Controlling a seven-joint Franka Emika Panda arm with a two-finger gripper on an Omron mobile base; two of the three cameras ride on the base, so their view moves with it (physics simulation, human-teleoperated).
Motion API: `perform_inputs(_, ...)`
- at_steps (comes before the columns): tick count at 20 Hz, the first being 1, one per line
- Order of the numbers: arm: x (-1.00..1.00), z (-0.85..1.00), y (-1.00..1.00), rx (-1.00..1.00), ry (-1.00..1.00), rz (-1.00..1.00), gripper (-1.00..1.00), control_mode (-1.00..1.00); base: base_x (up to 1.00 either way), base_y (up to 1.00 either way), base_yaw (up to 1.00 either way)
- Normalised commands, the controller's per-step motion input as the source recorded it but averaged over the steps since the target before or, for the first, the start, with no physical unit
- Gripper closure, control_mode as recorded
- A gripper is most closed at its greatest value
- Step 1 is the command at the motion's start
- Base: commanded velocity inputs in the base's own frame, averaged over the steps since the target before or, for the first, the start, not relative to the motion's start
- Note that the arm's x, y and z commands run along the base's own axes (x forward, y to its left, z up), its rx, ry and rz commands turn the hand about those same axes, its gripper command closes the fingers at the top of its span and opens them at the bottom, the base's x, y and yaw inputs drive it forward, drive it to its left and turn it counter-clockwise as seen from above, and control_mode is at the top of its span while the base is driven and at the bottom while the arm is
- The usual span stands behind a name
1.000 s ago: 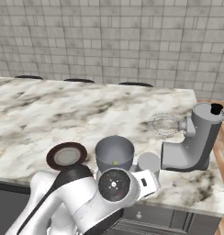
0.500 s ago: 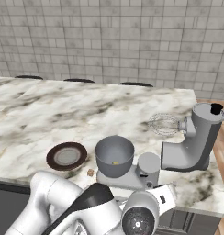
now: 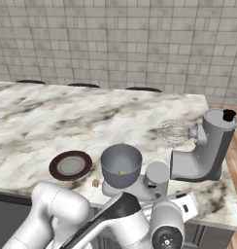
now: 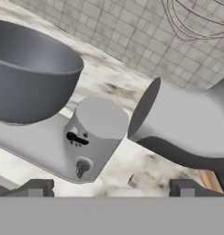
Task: Add butter and sugar cubes to the stand mixer bowl and then turn on the stand mixer to begin making frosting.
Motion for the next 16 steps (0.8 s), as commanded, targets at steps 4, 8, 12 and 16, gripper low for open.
perform_inputs(4,0.34,-0.35,-0.30,0.06,-0.07,0.04,-1.00,-1.00,0.00,0.00,0.00)
perform_inputs(8,0.19,-0.42,-0.31,0.08,-0.05,0.03,-1.00,-1.00,0.00,0.00,0.00)
perform_inputs(12,0.24,-0.34,-0.26,0.09,-0.03,0.03,-1.00,-1.00,0.00,0.00,0.00)
perform_inputs(16,0.37,-0.21,-0.22,0.10,0.00,0.02,-1.00,-1.00,0.00,0.00,0.00)
